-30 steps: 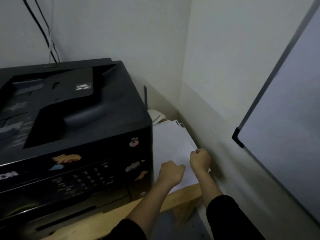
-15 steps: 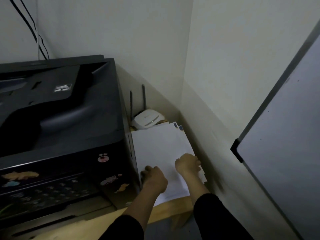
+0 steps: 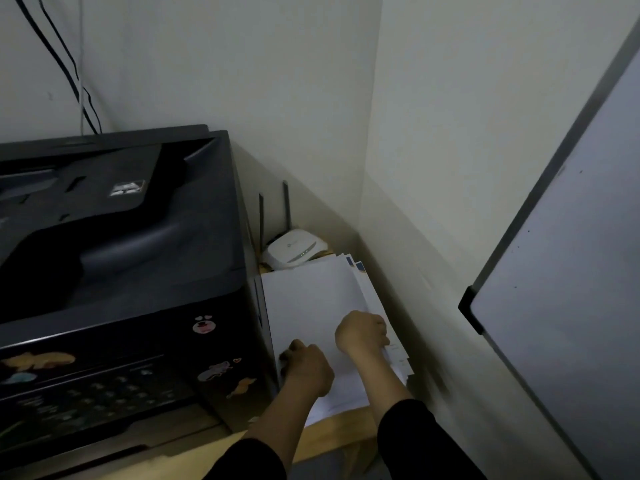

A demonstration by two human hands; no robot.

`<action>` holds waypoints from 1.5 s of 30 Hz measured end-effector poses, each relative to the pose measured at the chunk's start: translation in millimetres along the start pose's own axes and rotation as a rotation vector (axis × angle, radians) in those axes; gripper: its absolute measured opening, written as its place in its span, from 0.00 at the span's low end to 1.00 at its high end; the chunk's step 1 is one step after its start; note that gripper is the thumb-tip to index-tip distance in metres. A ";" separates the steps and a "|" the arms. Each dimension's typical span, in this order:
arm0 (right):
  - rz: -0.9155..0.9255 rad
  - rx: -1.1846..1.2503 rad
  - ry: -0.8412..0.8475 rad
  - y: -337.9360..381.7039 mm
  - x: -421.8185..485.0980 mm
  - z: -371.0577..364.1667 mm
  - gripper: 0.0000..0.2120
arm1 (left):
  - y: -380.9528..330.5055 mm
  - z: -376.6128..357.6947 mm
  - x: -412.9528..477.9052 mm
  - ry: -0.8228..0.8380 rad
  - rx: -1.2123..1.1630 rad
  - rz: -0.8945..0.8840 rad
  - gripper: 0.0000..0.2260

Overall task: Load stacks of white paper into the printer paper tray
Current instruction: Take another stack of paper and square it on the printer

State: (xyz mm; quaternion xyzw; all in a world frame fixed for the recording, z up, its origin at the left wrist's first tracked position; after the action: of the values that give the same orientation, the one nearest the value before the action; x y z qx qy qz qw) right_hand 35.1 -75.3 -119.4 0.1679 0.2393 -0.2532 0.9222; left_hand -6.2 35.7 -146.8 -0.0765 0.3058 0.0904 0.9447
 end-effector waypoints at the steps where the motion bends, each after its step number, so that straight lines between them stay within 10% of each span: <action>1: 0.007 -0.001 -0.010 2.7 -2.3 0.6 0.26 | -0.2 0.3 -0.6 0.004 0.005 0.002 0.21; 20: 0.191 0.549 -0.013 -25.0 12.1 38.1 0.12 | 3.1 20.4 -15.4 -0.047 -0.360 0.133 0.21; 32: 0.188 1.090 0.206 -69.0 17.1 37.9 0.18 | -20.3 130.0 -62.6 -0.473 -0.416 0.199 0.39; 38: 0.116 1.484 0.410 -40.5 -15.1 25.8 0.19 | -55.9 209.7 -97.0 -0.719 -0.059 0.022 0.20; 45: 0.355 1.374 0.305 23.0 -66.4 119.4 0.15 | -24.1 289.0 -153.4 -0.952 -0.188 -0.086 0.18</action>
State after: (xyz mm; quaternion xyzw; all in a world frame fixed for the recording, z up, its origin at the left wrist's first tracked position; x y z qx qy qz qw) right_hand 39.9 -82.4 18.9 0.7792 0.1213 -0.1667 0.5919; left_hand 39.8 51.0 177.7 -0.1239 -0.1732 0.1036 0.9716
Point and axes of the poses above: each hand's wrist, its own x-axis towards the middle knuckle, its own z-axis out of the back of the hand, y = z × x, the point moved 6 cm from there along x, towards the middle knuckle, and after that the axes turned 2 degrees about y, right-handed, at the moved point
